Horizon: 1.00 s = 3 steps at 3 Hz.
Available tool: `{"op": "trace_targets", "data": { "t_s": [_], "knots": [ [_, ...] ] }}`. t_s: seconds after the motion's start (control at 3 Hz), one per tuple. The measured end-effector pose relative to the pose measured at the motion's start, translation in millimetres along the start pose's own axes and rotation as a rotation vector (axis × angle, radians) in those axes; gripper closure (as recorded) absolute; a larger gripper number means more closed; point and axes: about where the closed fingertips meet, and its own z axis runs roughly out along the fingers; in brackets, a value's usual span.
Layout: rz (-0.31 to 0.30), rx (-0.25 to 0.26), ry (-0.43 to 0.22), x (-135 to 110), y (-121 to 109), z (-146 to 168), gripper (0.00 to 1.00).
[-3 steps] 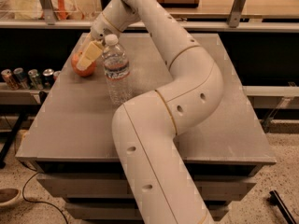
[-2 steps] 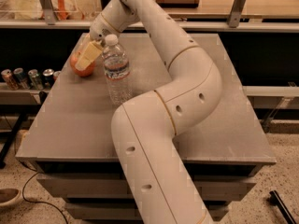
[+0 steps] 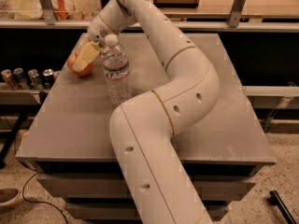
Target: Pick apple
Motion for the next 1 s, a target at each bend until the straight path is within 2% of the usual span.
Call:
{"op": "trace_targets", "data": {
  "t_s": [0.67, 1.0],
  "knots": [
    [0.001, 0.003, -0.003, -0.7, -2.8, 4.7, 0.14],
    [0.003, 0.004, -0.006, -1.2, -5.3, 9.0, 0.0]
  ]
}}
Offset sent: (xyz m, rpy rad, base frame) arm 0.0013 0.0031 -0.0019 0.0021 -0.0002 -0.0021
